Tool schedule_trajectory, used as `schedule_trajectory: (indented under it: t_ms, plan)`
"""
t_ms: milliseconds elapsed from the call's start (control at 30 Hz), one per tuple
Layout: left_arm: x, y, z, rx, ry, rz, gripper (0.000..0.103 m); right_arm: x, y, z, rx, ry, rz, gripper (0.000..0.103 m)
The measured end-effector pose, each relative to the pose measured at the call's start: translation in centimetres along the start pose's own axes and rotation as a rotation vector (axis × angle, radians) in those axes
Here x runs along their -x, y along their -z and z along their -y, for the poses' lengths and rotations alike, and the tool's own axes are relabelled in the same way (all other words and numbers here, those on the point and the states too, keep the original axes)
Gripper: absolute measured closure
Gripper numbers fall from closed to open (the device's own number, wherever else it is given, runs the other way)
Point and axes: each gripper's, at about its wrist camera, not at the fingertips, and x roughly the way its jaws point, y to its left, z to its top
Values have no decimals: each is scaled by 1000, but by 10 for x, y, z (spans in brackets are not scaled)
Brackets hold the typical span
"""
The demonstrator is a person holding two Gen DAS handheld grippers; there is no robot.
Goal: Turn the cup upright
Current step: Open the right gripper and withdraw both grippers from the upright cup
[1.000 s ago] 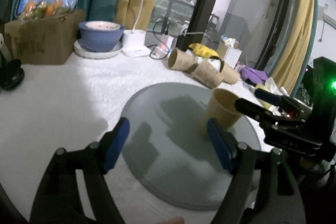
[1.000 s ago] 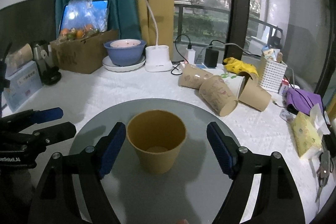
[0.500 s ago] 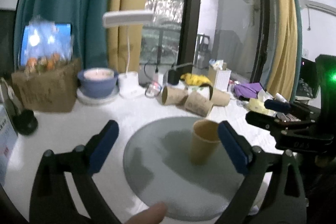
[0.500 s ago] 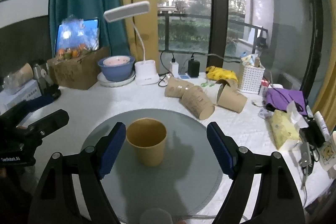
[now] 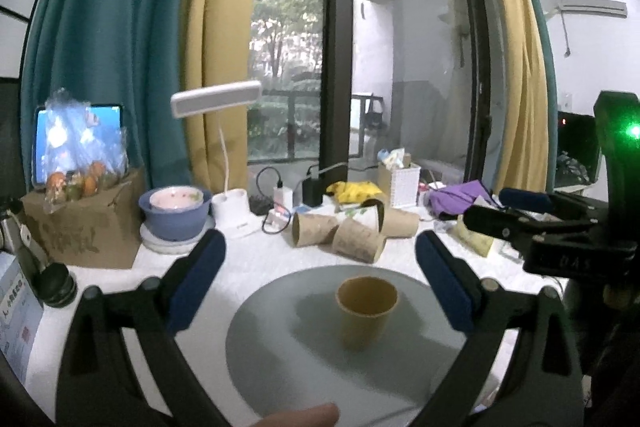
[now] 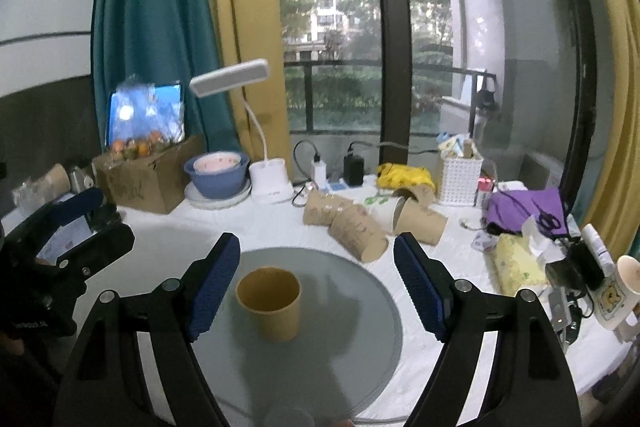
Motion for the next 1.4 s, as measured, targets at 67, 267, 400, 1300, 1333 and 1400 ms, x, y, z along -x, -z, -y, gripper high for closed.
schedule_trajectory:
  t_ms: [67,267,400,1300,1333,1400]
  plan:
    - [1,-5,5,-19,4,9,6,5,-2,4,-5,10,13,21]
    - [9,-18,18,-47,20,58,6,22,-9,13,-12,43,55,21]
    - [16,-27,23,-51,22,86,6,33,-15,19,-13,64,82,21]
    - [30,-39,14,2,23,145,6,58,-25,28,7,115,119,21]
    - [30,-39,14,3,23,144,6,56,-26,27,8,114,117,21]
    - [30,-39,14,5,23,141,6,55,-26,26,9,112,114,21]
